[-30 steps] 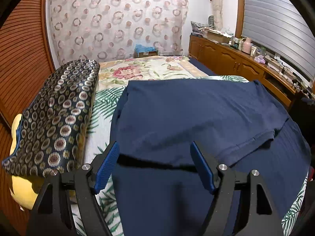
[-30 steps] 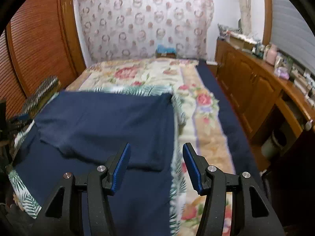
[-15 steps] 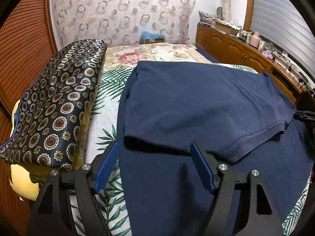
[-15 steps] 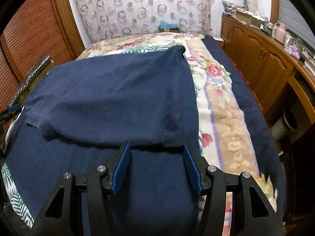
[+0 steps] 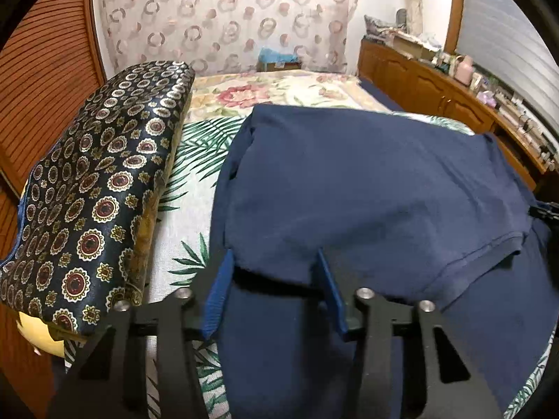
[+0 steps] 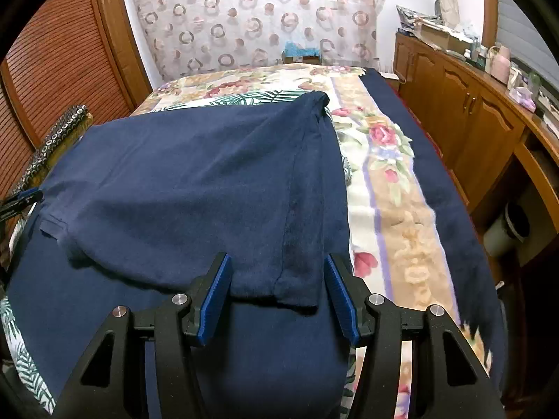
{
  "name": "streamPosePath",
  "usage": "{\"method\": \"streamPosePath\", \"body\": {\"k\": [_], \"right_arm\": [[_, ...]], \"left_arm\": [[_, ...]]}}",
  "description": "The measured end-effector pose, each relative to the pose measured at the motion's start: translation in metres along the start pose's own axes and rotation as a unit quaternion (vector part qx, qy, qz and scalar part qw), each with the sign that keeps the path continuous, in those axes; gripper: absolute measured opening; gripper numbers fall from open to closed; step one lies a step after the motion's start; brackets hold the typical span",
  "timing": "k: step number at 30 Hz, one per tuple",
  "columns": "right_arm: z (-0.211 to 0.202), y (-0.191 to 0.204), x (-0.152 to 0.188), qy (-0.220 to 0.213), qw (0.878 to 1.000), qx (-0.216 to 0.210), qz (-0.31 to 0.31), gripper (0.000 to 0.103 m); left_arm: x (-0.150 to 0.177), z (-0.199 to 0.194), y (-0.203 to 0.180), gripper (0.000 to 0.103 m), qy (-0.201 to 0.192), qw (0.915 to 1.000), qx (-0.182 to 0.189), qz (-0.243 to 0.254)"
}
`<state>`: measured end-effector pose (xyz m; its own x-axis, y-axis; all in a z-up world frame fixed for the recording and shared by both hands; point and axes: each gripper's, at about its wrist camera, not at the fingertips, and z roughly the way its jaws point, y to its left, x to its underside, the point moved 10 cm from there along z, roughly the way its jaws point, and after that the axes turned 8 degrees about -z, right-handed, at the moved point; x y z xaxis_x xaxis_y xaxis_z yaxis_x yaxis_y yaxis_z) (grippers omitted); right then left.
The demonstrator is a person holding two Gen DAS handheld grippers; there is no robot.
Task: Fold small clothes
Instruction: 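Move both open tools to the folded edge of the shirt, then grasp the folded shirt edge with both tools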
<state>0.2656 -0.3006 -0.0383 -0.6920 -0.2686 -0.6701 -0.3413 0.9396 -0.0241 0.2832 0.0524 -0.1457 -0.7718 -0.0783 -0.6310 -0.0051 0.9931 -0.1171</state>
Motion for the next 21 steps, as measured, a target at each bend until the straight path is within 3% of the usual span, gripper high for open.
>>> {"method": "streamPosePath", "body": {"k": [9, 13, 14, 17, 21], "right_arm": [[-0.002, 0.004, 0.004, -0.005, 0.999, 0.025, -0.025, 0.053], [-0.003, 0.007, 0.003, -0.005, 0.999, 0.026, -0.034, 0.022], [-0.004, 0.008, 0.002, -0.008, 0.999, 0.025, -0.039, 0.013], [-0.008, 0.011, -0.002, -0.018, 0.999, 0.014, -0.049, 0.008], [-0.017, 0.019, -0.008, -0.035, 0.996, 0.006, -0.078, 0.008]], "left_arm": [[0.004, 0.004, 0.005, 0.047, 0.009, 0.9994, -0.032, -0.002], [0.001, 0.007, 0.003, 0.047, 0.006, 0.9992, -0.04, 0.006], [0.0, 0.006, 0.002, 0.04, 0.005, 0.9992, -0.037, 0.011], [-0.002, 0.006, -0.002, 0.014, 0.003, 0.9992, -0.033, 0.022], [-0.006, 0.001, -0.01, 0.005, -0.004, 0.9988, -0.029, 0.039]]}}
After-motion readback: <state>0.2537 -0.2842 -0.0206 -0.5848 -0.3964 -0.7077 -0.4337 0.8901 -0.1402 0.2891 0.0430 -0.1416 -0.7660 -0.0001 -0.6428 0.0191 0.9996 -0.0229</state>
